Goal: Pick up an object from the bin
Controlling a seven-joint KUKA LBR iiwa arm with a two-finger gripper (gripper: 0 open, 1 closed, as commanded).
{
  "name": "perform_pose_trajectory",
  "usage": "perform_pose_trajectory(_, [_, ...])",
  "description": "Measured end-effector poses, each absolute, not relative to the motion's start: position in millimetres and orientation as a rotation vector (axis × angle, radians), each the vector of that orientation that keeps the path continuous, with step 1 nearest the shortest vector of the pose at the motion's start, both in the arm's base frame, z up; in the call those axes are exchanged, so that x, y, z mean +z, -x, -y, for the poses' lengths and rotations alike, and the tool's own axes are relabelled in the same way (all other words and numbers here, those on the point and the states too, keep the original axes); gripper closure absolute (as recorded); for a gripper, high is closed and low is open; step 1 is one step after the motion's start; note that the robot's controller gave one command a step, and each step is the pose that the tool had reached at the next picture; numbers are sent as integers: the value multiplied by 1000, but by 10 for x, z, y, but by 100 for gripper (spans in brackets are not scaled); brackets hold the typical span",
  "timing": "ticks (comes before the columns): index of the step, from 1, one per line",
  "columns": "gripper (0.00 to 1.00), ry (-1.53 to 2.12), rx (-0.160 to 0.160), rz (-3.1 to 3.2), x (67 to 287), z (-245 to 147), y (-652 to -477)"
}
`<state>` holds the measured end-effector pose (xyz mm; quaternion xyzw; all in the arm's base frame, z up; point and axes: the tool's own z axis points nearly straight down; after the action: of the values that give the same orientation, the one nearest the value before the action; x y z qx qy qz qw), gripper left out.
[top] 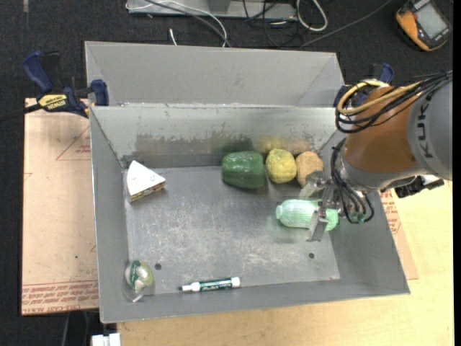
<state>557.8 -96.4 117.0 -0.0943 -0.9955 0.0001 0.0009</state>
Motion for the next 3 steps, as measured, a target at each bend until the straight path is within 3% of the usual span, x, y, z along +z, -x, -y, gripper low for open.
perform_pose_trajectory(1, [0,422,-8,3119,787,1170,-5633])
perform_pose_trajectory(2, [100,603,-3,3088,714,981,-5634])
perform_pose_trajectory(3, [100,603,-3,3088,712,981,-5633])
